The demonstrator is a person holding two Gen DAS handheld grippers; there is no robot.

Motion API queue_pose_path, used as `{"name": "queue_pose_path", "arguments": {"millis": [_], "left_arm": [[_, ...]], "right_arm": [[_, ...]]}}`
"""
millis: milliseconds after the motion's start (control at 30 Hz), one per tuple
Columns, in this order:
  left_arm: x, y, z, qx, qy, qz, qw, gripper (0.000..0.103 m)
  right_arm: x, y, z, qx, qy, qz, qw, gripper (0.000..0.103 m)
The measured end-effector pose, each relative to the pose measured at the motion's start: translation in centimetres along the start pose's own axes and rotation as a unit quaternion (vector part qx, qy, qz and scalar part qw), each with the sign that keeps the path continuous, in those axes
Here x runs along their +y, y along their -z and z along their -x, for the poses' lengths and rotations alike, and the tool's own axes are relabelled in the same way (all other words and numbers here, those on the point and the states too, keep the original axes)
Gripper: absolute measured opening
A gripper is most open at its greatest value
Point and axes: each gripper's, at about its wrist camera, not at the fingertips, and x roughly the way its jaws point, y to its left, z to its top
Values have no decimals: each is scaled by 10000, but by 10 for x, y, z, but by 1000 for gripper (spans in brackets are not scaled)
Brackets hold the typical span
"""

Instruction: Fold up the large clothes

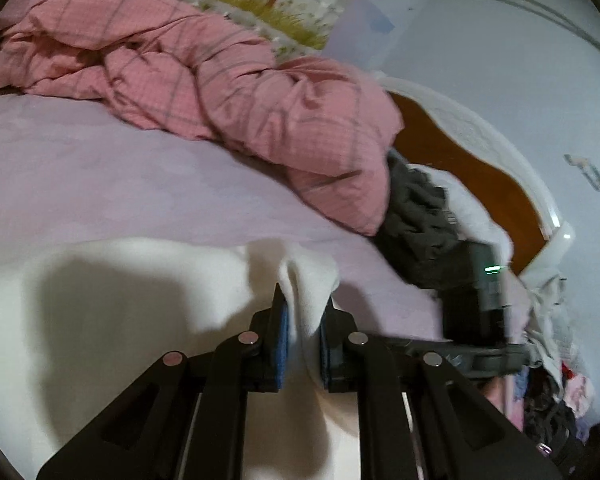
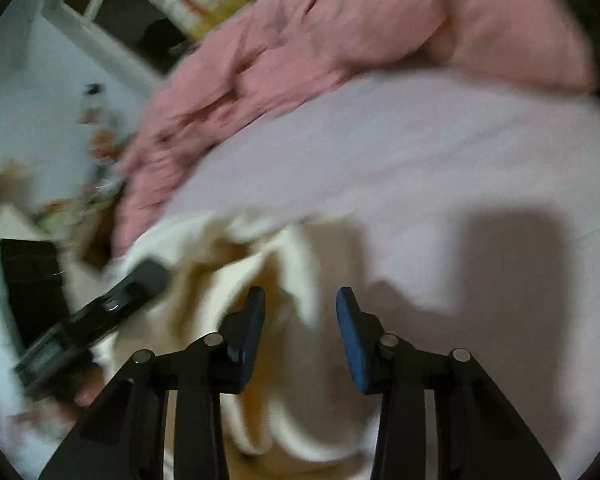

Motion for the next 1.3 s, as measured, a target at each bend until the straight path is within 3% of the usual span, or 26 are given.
{"name": "queue_pose_path", "arguments": {"millis": [67, 167, 233, 300, 367, 500, 633, 767, 800, 900, 967, 1000, 1100, 1200, 1300], "left_arm": [[-4, 0, 3, -9, 163, -114, 9998, 15], [-6, -1, 3, 15, 45, -100, 9999, 22], [-4, -1, 4, -18, 100, 1, 9999, 26], [-1, -2, 8, -91, 55, 78, 9999, 49], [4, -4, 14, -161, -57, 185, 9997, 56], [16, -6, 18, -197, -95, 369, 9991, 59], [37, -4, 2, 214, -772, 772, 9938, 60], [46, 4, -14, 475, -1063, 806, 9899, 58], [43, 5, -15, 476, -1134, 705, 9899, 58], [36, 7, -17, 481, -1298, 516, 9890, 58], [36, 7, -17, 461, -1280, 536, 9892, 58], [37, 6, -16, 439, -1243, 558, 9897, 58], [40, 6, -12, 378, -1112, 652, 9909, 58], [37, 4, -7, 312, -1053, 621, 9920, 58], [36, 5, -10, 384, -1145, 622, 9907, 58]], "right_arm": [[-1, 5, -14, 364, -150, -56, 9992, 30], [-6, 8, -13, 133, -345, -291, 9989, 11], [-2, 9, -4, -158, -294, -267, 9991, 10], [5, 9, 3, -391, -140, -84, 9991, 9], [17, 10, 7, -592, 206, 139, 9979, 9], [9, 10, 2, -560, 405, 113, 9975, 9], [-5, 6, 1, -545, 541, -133, 9970, 14], [-9, 4, 29, -1197, 1608, -31, 9797, 14], [-13, 3, 34, -1179, 1440, -120, 9825, 14], [-24, -3, 46, -1022, 25, -735, 9920, 19], [-22, -4, 53, -1140, -449, -877, 9886, 54], [-18, -5, 55, -1204, -614, -887, 9869, 65], [-5, -6, 46, -928, -807, -789, 9893, 63], [8, -6, 26, -786, -715, -825, 9909, 51], [9, -10, 5, -615, -652, -1009, 9908, 49]]}}
